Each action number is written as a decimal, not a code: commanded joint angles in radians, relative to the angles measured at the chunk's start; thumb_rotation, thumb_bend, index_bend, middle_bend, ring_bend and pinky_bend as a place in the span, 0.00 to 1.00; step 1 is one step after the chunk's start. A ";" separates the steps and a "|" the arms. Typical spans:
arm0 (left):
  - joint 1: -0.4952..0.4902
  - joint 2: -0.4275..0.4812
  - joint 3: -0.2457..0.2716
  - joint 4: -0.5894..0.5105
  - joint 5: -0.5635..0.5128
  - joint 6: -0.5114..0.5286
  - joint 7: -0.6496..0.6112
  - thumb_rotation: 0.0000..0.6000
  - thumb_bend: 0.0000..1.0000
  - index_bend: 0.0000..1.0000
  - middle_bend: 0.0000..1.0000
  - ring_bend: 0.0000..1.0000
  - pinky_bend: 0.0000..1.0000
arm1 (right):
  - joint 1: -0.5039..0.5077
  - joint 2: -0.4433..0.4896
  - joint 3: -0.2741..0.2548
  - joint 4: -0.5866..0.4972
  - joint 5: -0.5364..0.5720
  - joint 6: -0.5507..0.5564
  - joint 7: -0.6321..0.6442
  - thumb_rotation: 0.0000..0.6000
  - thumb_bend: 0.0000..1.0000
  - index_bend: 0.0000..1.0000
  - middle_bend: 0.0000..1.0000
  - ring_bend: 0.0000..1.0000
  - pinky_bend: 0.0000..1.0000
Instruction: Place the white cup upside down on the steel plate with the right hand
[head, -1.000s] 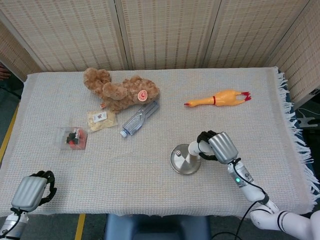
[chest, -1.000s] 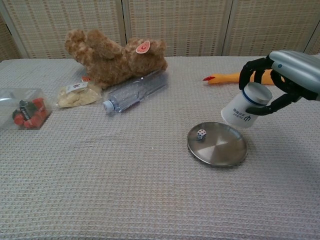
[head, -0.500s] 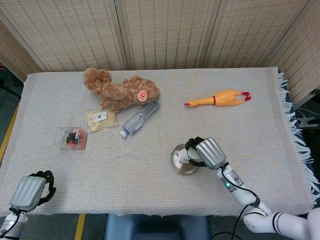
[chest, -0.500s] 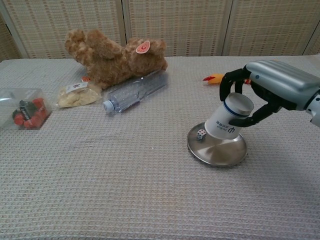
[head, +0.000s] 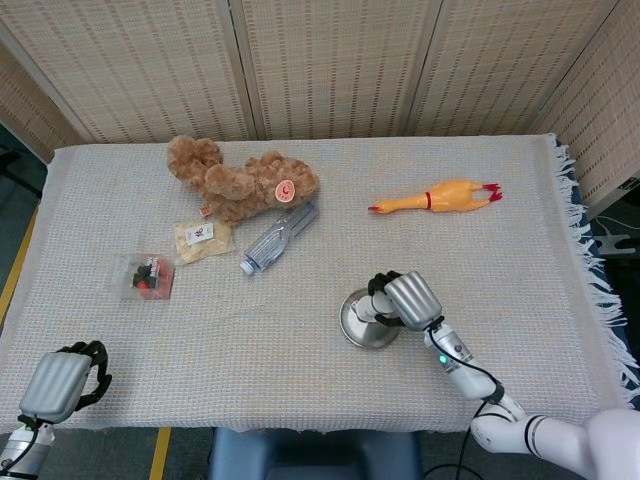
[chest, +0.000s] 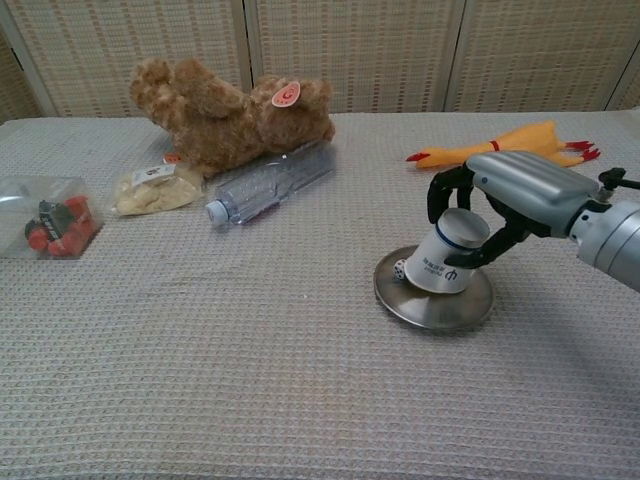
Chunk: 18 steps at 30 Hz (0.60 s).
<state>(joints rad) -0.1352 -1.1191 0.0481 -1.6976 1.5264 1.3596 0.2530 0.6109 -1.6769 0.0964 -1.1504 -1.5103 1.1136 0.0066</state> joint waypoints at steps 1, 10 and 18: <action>0.000 0.000 0.000 0.001 0.001 0.001 -0.001 1.00 0.37 0.27 0.41 0.40 0.56 | 0.007 -0.016 0.001 0.021 0.011 -0.019 0.009 1.00 0.17 0.63 0.54 0.49 0.80; -0.001 0.000 0.002 0.002 0.005 -0.001 0.000 1.00 0.37 0.27 0.41 0.40 0.56 | 0.025 -0.031 -0.002 0.029 0.029 -0.074 0.075 1.00 0.17 0.63 0.54 0.49 0.80; 0.000 0.000 0.001 0.002 0.005 0.002 -0.001 1.00 0.37 0.27 0.41 0.40 0.56 | 0.026 -0.019 -0.006 0.000 0.030 -0.082 0.102 1.00 0.17 0.63 0.54 0.49 0.80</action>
<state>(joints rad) -0.1349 -1.1194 0.0491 -1.6958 1.5311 1.3613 0.2524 0.6375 -1.6963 0.0901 -1.1496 -1.4799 1.0301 0.1080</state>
